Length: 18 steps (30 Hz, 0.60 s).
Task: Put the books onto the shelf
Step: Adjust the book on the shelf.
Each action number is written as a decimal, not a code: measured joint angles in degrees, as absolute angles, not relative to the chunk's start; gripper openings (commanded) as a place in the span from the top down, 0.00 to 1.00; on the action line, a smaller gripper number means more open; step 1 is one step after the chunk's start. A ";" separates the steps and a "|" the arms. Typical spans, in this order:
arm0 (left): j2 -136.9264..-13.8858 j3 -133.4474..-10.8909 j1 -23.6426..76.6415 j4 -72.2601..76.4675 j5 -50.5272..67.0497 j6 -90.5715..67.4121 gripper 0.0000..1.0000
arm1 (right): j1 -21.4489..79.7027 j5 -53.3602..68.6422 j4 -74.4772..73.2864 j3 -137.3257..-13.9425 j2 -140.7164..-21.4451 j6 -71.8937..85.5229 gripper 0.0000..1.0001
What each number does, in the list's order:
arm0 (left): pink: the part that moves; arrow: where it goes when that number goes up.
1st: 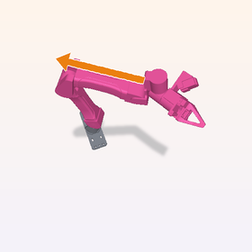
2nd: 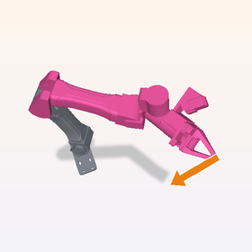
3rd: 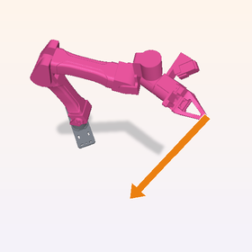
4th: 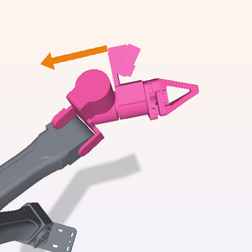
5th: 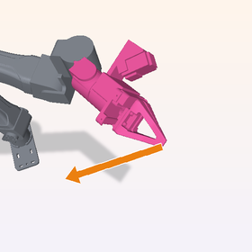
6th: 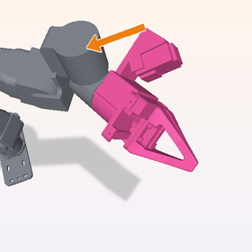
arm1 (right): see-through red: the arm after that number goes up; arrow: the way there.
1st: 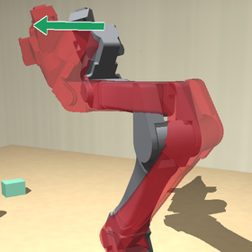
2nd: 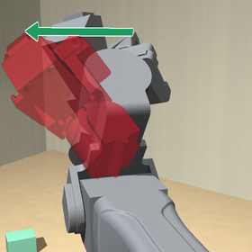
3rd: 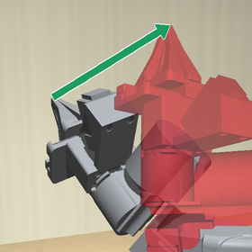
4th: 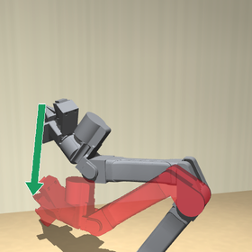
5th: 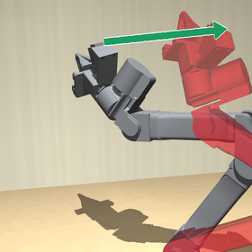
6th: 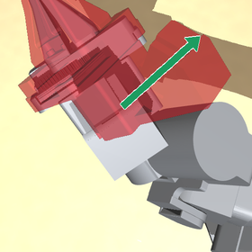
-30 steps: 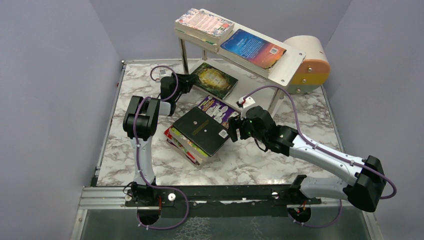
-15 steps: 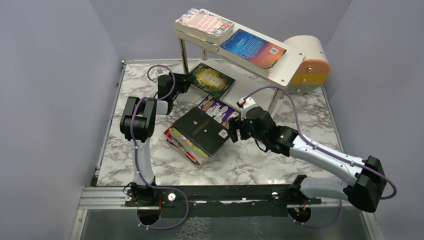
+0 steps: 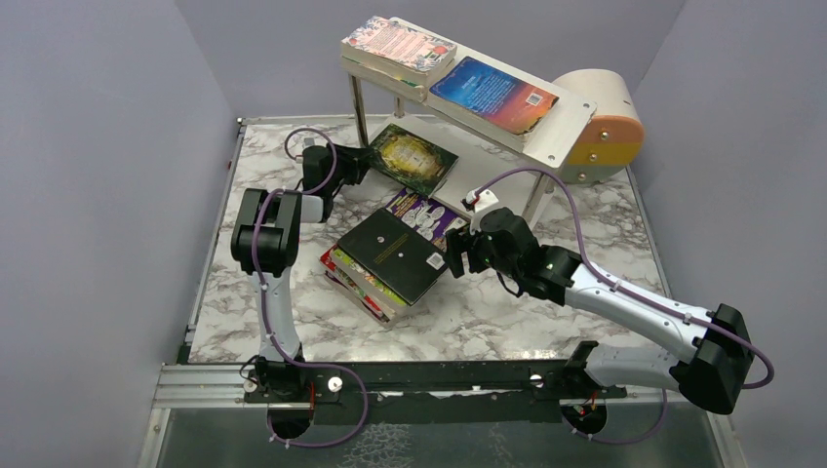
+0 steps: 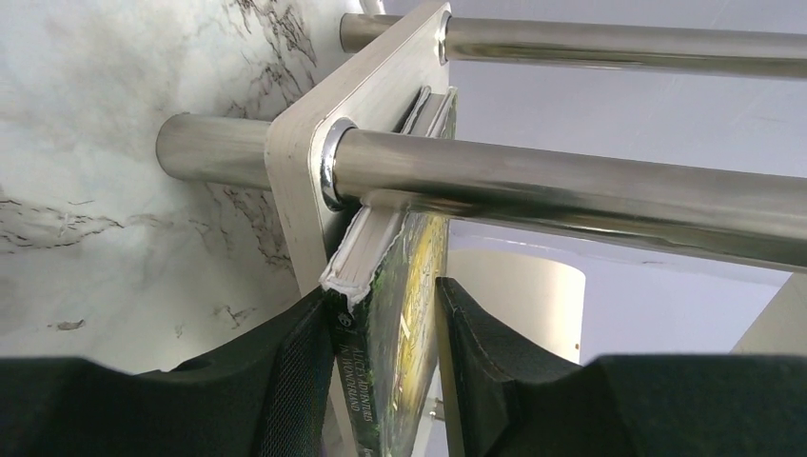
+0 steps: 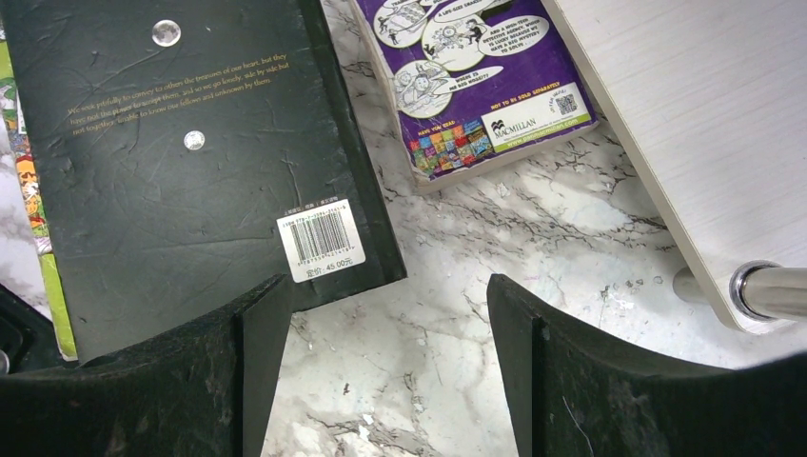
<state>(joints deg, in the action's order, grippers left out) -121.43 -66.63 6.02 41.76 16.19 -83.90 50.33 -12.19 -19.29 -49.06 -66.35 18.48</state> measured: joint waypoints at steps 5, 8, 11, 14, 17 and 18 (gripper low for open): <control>-121.43 -66.50 5.32 41.43 17.06 -83.44 0.66 | 50.33 -12.19 -19.29 -49.04 -66.35 18.79 0.27; -121.43 -66.15 4.78 41.45 17.56 -83.18 0.66 | 50.33 -12.16 -19.29 -49.04 -66.35 18.85 0.27; -121.43 -65.56 4.21 41.52 17.98 -82.94 0.66 | 50.33 -12.16 -19.27 -49.06 -66.37 18.87 0.27; -121.43 -64.45 3.55 41.71 18.46 -82.54 0.66 | 50.33 -12.16 -19.27 -49.04 -66.37 18.87 0.27; -121.38 -63.07 2.92 42.02 18.92 -82.13 0.66 | 50.33 -12.14 -19.27 -49.04 -66.43 18.87 0.27; -121.14 -62.72 2.74 42.04 19.20 -81.84 0.66 | 50.33 -12.14 -19.27 -49.04 -66.48 18.87 0.27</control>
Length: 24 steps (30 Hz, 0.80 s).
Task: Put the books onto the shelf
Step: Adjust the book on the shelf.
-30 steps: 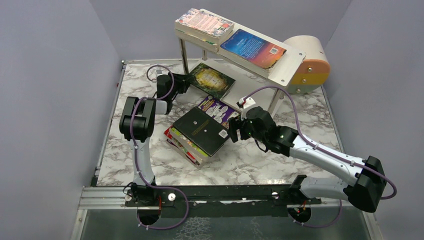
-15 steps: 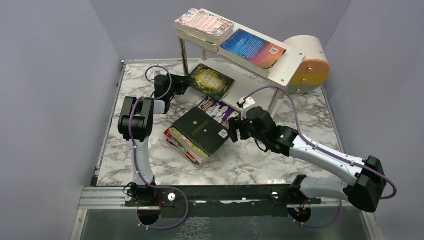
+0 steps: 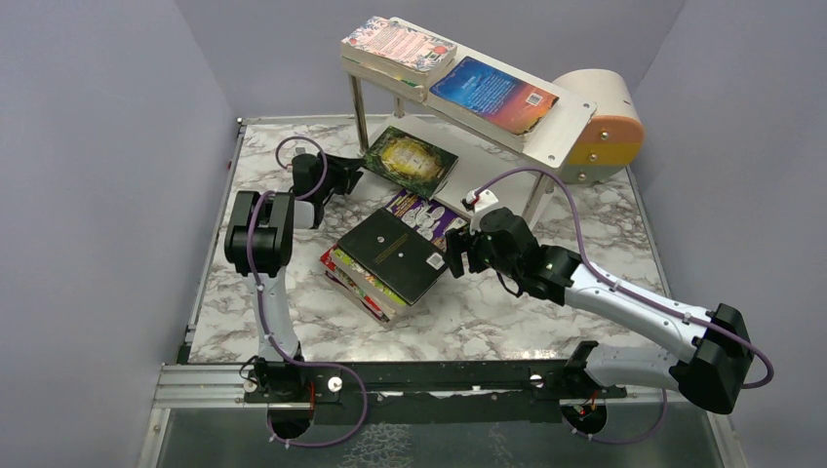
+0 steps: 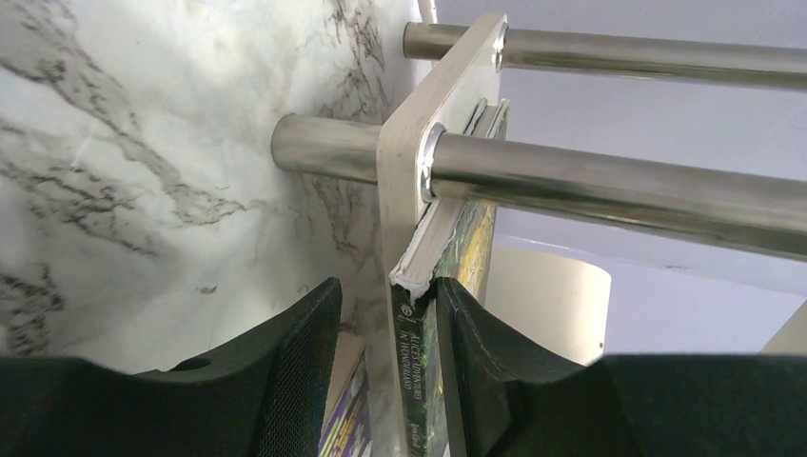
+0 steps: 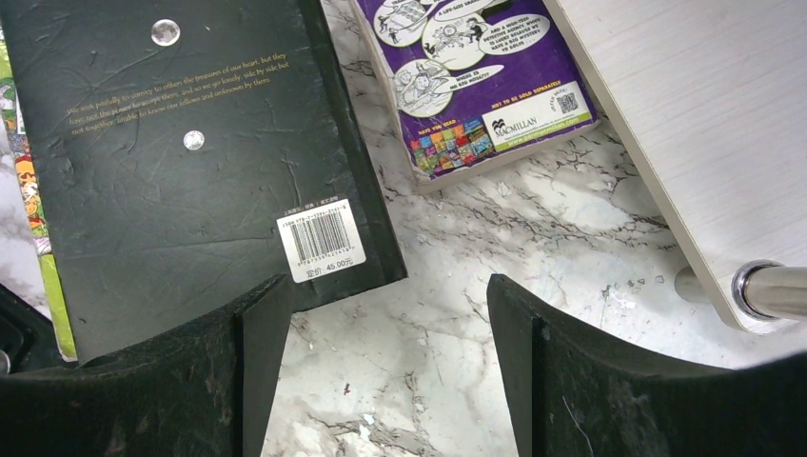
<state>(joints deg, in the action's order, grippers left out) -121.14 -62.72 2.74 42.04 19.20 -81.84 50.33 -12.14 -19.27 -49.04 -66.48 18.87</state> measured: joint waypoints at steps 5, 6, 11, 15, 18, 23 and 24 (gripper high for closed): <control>-117.67 -58.57 1.48 41.39 19.70 -79.72 0.66 | 50.33 -12.12 -19.29 -48.99 -66.52 19.18 0.27; -116.79 -57.71 1.13 41.19 19.68 -79.02 0.66 | 50.33 -12.10 -19.31 -48.86 -66.52 19.33 0.27; -107.48 -52.10 -0.84 36.91 19.16 -73.36 0.66 | 50.33 -11.86 -19.92 -46.87 -66.19 19.92 0.27; -100.42 -51.13 -1.43 34.63 18.74 -69.19 0.66 | 50.33 -11.25 -21.06 -45.47 -64.77 20.36 0.27; -96.75 -50.15 -1.41 34.35 19.11 -67.33 0.66 | 50.33 -10.83 -21.96 -44.91 -64.42 20.99 0.27; -91.24 -47.16 -1.39 31.29 20.34 -64.38 0.65 | 50.33 -9.78 -23.18 -43.13 -64.05 21.98 0.27; -90.45 -47.00 -1.39 30.30 20.58 -63.61 0.63 | 50.33 -9.56 -23.24 -42.89 -64.05 22.22 0.27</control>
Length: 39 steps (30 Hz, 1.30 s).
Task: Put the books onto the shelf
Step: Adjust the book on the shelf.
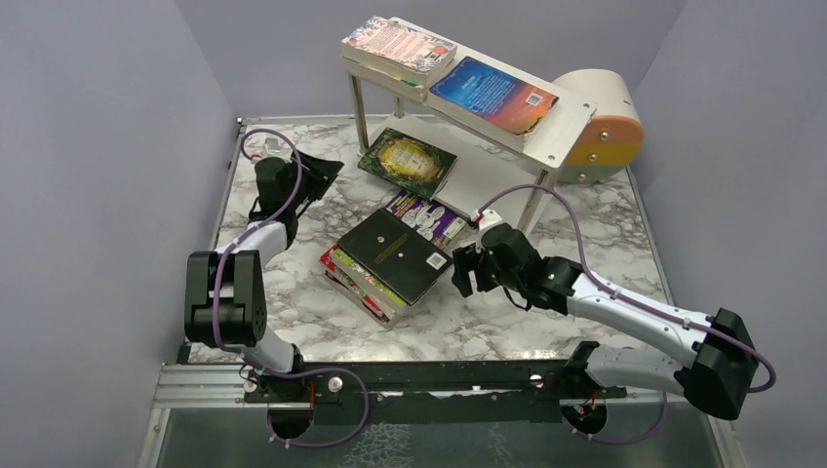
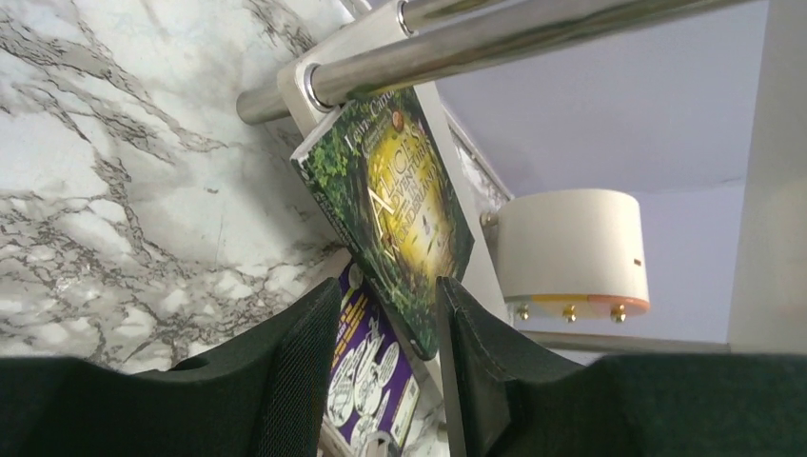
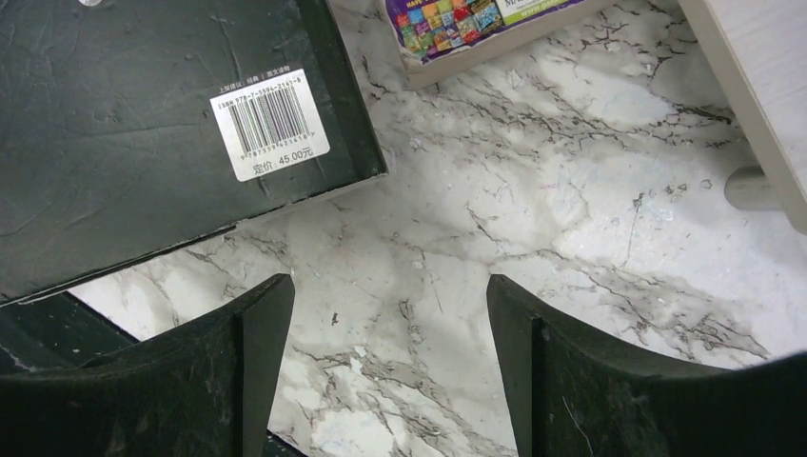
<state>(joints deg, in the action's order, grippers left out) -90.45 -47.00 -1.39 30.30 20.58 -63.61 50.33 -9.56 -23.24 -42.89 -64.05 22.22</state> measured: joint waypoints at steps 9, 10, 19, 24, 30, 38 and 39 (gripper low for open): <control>-87.26 -46.46 -1.39 24.69 26.98 -59.05 0.51 | 50.33 -8.47 -22.55 -42.52 -65.52 22.41 0.27; -87.26 -46.02 -1.39 24.56 27.73 -58.70 0.49 | 50.33 -8.36 -22.39 -42.52 -66.15 22.39 0.27; -88.36 -45.12 -1.39 23.00 34.68 -56.71 0.46 | 50.33 -8.29 -21.41 -43.38 -70.78 22.24 0.27; -88.97 -45.12 -1.39 22.57 38.54 -55.88 0.46 | 50.33 -8.34 -21.19 -44.86 -71.66 22.09 0.27; -89.21 -45.12 -1.39 21.93 42.63 -55.22 0.46 | 50.33 -8.36 -20.82 -45.84 -73.36 21.12 0.27; -89.34 -46.52 -1.39 16.36 45.06 -50.15 0.46 | 50.33 -8.45 -20.80 -47.11 -75.53 19.66 0.27; -89.34 -46.74 -1.39 15.46 45.12 -49.45 0.46 | 50.33 -8.47 -20.80 -47.40 -75.70 19.57 0.27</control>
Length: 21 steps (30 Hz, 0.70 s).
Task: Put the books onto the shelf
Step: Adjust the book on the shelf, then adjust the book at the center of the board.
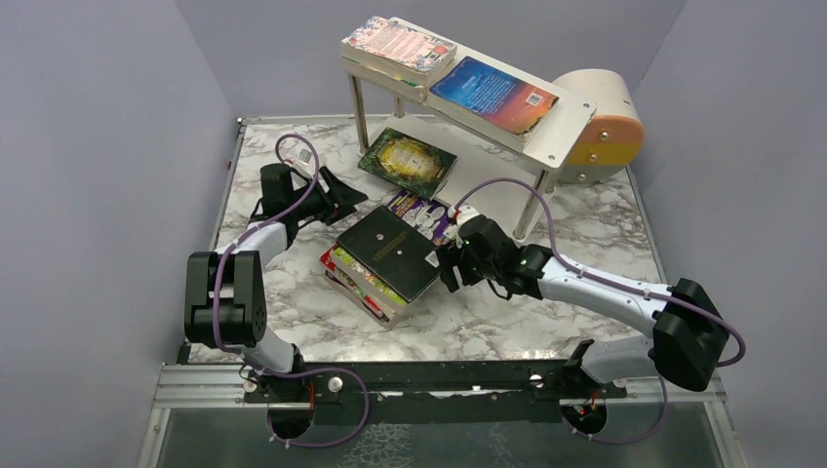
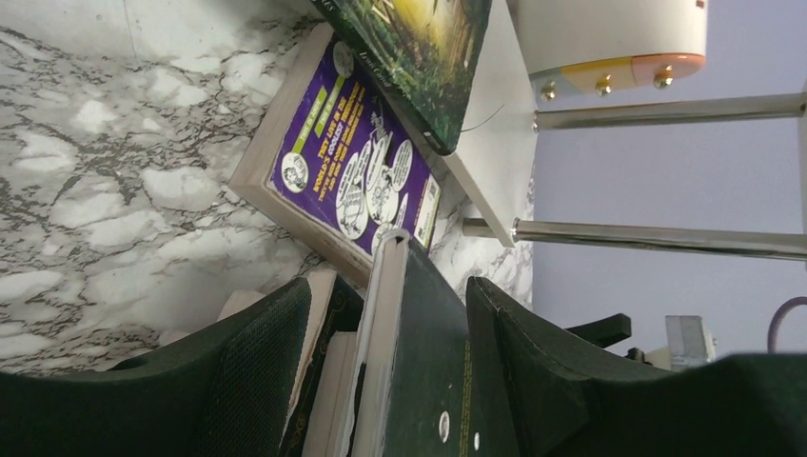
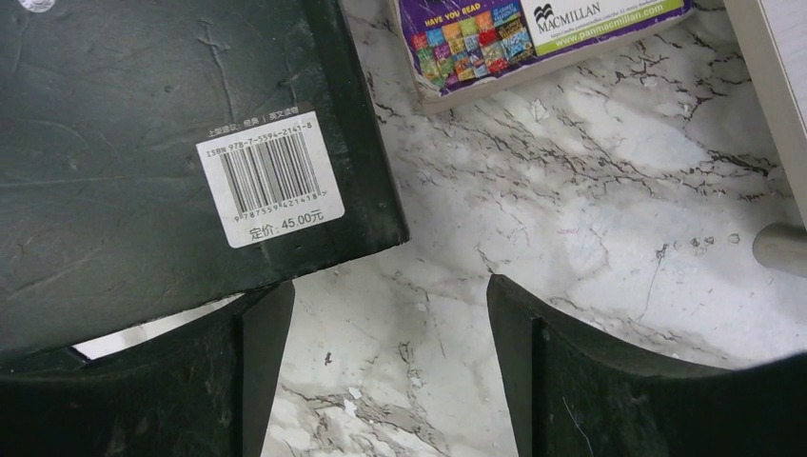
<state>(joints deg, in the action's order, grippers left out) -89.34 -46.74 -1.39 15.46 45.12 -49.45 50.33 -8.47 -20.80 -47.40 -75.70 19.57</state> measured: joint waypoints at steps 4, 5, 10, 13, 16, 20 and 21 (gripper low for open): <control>-89.36 -46.89 -1.39 13.56 45.17 -47.79 0.45 | 50.33 -8.47 -20.56 -48.10 -76.16 19.20 0.27; -89.38 -46.89 -1.39 13.30 45.21 -47.62 0.46 | 50.33 -8.49 -20.56 -48.21 -76.20 19.18 0.27; -89.95 -47.33 -1.39 11.86 45.50 -46.50 0.46 | 50.33 -8.49 -20.47 -48.86 -76.66 18.70 0.27; -90.61 -47.57 -1.37 11.27 45.89 -45.89 0.46 | 50.33 -8.49 -20.45 -49.65 -77.49 18.20 0.27; -91.44 -47.59 -1.10 11.09 46.44 -45.41 0.46 | 50.33 -8.49 -20.43 -50.17 -78.08 17.69 0.27; -92.58 -47.90 -0.54 10.63 47.48 -44.82 0.48 | 50.30 -8.51 -20.38 -50.68 -78.70 17.37 0.27; -92.71 -47.99 -0.36 10.63 47.66 -44.75 0.49 | 50.30 -8.51 -20.40 -50.81 -78.85 17.23 0.27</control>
<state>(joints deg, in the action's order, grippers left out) -92.71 -47.99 -0.36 10.63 47.66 -44.75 50.30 -8.51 -20.40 -50.81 -78.85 17.23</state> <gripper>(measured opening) 0.533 0.734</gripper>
